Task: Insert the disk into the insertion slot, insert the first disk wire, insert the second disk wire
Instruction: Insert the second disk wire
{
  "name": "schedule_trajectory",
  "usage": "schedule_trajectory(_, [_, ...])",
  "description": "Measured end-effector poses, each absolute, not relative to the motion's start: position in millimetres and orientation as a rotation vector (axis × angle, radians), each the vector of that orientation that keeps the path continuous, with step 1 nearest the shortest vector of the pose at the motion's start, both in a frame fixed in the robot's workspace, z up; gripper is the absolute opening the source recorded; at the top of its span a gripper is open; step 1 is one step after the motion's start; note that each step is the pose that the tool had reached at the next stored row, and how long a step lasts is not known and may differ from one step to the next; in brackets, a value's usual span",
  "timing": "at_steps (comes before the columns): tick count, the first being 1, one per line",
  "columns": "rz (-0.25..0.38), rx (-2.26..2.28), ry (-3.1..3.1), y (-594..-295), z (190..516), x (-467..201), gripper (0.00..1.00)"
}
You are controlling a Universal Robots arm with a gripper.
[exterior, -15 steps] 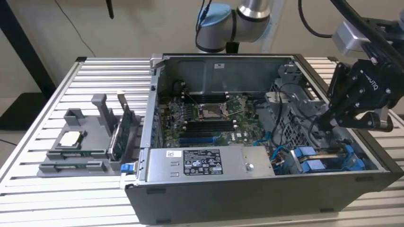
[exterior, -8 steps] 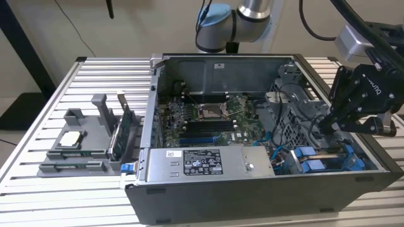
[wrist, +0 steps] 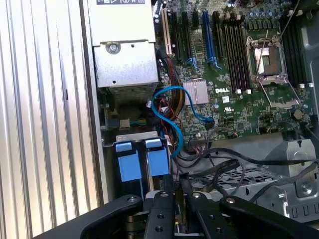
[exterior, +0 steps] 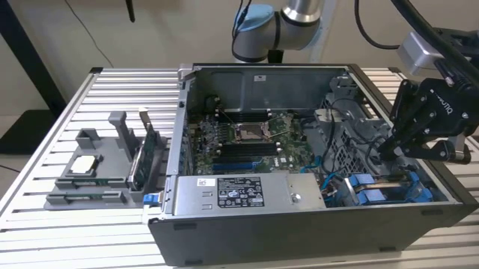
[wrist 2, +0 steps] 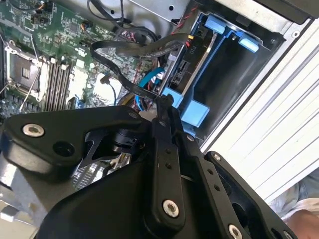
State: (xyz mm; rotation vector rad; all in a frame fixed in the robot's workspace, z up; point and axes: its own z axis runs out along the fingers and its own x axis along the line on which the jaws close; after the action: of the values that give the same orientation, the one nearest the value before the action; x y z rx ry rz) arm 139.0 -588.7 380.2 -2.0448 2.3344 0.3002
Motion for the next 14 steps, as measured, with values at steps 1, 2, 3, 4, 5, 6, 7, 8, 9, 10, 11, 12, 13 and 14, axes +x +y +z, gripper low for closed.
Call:
schedule_trajectory(1, [0.3,-2.045,2.334,-588.7,380.2,139.0,0.16])
schedule_trajectory(2, [0.3,-2.045,2.335,-588.8,380.1,139.0,0.16])
schedule_trajectory(3, [0.3,-2.045,2.334,-588.8,379.8,139.0,0.16])
schedule_trajectory(4, [0.299,-2.045,2.334,-589.1,379.4,139.0,0.16])
schedule_trajectory(5, [0.298,-2.045,2.333,-589.3,378.8,139.0,0.16])
schedule_trajectory(6, [0.295,-2.044,2.331,-589.3,378.2,138.9,0.16])
schedule_trajectory(7, [0.29,-2.043,2.329,-589.4,377.4,138.8,0.16])
schedule_trajectory(8, [0.285,-2.043,2.325,-589.4,376.7,138.9,0.16])
schedule_trajectory(9, [0.28,-2.043,2.321,-589.4,375.8,139.0,0.16])
schedule_trajectory(10, [0.276,-2.043,2.318,-589.4,374.9,138.9,0.16])
schedule_trajectory(11, [0.271,-2.042,2.314,-589.4,374.1,138.7,0.16])
schedule_trajectory(12, [0.266,-2.042,2.311,-589.4,373.2,138.6,0.16])
schedule_trajectory(13, [0.262,-2.042,2.308,-589.4,372.4,138.4,0.16])
schedule_trajectory(14, [0.256,-2.041,2.304,-589.4,371.6,138.2,0.16])
